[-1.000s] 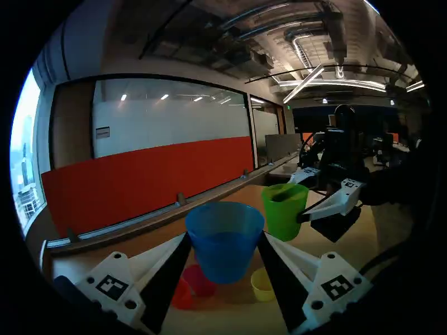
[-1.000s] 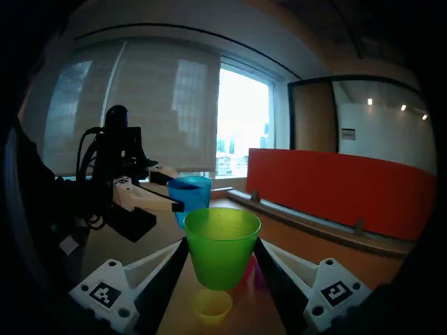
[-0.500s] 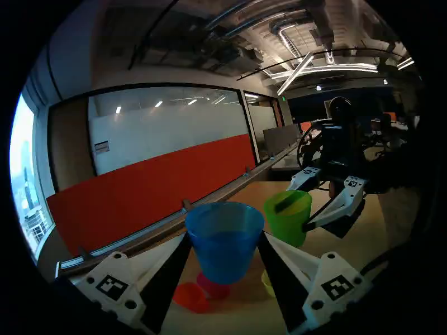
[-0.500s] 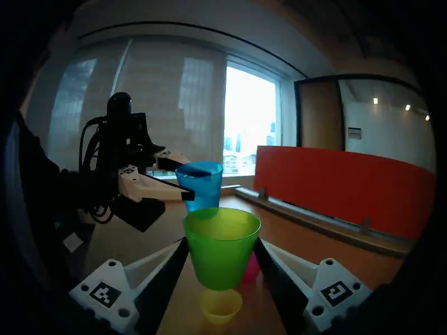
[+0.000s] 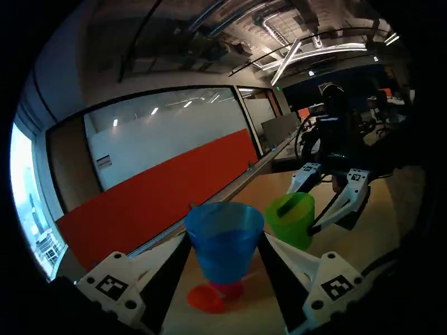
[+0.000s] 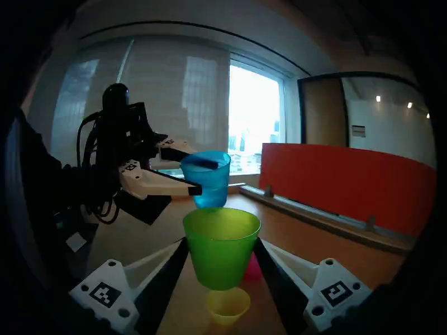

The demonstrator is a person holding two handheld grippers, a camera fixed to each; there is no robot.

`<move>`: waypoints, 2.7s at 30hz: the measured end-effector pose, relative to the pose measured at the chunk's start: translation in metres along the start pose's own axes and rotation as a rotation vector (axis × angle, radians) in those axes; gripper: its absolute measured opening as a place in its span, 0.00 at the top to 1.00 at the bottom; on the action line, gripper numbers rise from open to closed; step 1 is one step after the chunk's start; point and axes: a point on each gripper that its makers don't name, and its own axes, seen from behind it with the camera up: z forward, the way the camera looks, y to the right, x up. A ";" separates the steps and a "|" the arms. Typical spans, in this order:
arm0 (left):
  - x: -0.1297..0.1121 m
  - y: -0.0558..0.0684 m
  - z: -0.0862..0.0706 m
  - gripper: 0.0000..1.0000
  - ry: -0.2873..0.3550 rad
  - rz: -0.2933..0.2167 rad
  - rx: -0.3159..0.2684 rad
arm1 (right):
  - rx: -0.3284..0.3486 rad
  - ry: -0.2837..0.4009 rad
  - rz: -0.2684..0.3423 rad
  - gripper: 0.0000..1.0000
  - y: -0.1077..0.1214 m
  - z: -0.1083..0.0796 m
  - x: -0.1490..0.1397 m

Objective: Pour water

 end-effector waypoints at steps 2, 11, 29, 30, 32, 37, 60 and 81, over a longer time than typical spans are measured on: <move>0.002 0.000 0.001 0.17 0.000 0.014 0.003 | 0.005 -0.003 -0.001 0.13 -0.002 0.001 -0.002; 0.011 -0.002 0.000 0.17 0.006 0.091 0.017 | 0.022 -0.006 0.001 0.13 -0.010 0.005 -0.006; 0.021 0.004 -0.004 0.17 -0.002 0.244 0.024 | 0.049 -0.013 -0.003 0.13 -0.021 0.011 -0.014; 0.021 0.004 -0.004 0.17 -0.002 0.249 0.024 | 0.050 -0.013 -0.003 0.13 -0.021 0.011 -0.015; 0.022 0.005 -0.003 0.17 -0.003 0.260 0.024 | 0.052 -0.014 -0.003 0.13 -0.022 0.012 -0.015; 0.027 0.007 -0.003 0.17 0.004 0.293 0.032 | 0.056 -0.014 -0.005 0.13 -0.023 0.013 -0.015; 0.036 0.011 0.000 0.17 0.014 0.428 0.051 | 0.059 -0.006 -0.012 0.13 -0.025 0.012 -0.014; 0.037 0.011 0.006 0.17 0.016 0.560 0.061 | 0.064 0.003 -0.016 0.13 -0.027 0.013 -0.012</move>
